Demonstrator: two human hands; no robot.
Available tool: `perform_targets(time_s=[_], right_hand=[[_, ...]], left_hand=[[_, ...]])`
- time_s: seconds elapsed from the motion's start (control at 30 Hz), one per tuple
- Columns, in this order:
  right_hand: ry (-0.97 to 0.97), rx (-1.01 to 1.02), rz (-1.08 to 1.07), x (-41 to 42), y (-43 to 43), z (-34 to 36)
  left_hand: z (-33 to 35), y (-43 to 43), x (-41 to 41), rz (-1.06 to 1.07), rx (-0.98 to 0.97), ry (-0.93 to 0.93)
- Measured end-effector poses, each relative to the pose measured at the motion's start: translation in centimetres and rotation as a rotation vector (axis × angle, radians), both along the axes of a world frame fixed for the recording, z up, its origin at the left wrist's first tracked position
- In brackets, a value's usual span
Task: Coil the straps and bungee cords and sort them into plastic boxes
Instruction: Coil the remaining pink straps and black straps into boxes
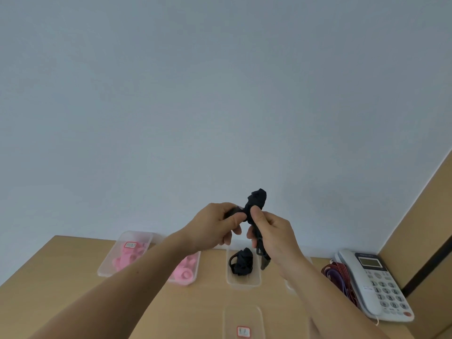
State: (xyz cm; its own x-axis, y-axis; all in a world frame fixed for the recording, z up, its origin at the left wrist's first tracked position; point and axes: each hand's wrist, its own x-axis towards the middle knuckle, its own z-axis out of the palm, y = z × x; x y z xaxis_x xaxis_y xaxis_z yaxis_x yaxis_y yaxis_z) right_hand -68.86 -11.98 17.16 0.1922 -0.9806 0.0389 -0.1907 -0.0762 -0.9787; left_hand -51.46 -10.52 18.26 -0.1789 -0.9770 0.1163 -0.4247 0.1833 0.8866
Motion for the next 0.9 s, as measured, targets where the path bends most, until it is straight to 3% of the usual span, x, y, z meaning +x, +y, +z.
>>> perform_targets(time_s=[0.2,0.33,0.4,0.47,0.53,0.6,0.77,0.83,0.9], right_hand=[[-0.114,0.208,-0.003,0.6,0.1,0.3],[-0.224,0.234,-0.015,1.4,0.5,0.9],[-0.283,0.247,-0.072,1.8,0.5,0.9],[-0.343,0.244,-0.122,1.8,0.6,0.7],[-0.358,0.209,-0.139,1.4,0.5,0.5],[-0.333,0.168,-0.151,0.9,0.5,0.5],[-0.299,0.076,-0.118,0.4,0.6,0.3],[-0.279,0.033,-0.081,0.4,0.9,0.1],[-0.253,0.027,-0.049,0.3,1.0,0.2]], left_hand=[[-1.1,0.0,-1.0,0.26,-0.457,-0.454],[-1.5,0.2,-1.0,0.297,-0.715,-0.719],[-1.7,0.3,-1.4,0.303,-0.902,-0.81],[-2.1,0.3,-1.7,0.298,-1.007,-0.784],[-2.8,0.7,-1.9,0.247,-0.916,-0.583],[-2.6,1.5,-2.1,0.159,-0.678,-0.364],[-0.1,1.1,-1.9,0.014,0.146,0.332],[0.5,1.1,-1.6,-0.123,0.281,0.39],[0.5,1.0,-1.5,-0.164,0.261,0.374]])
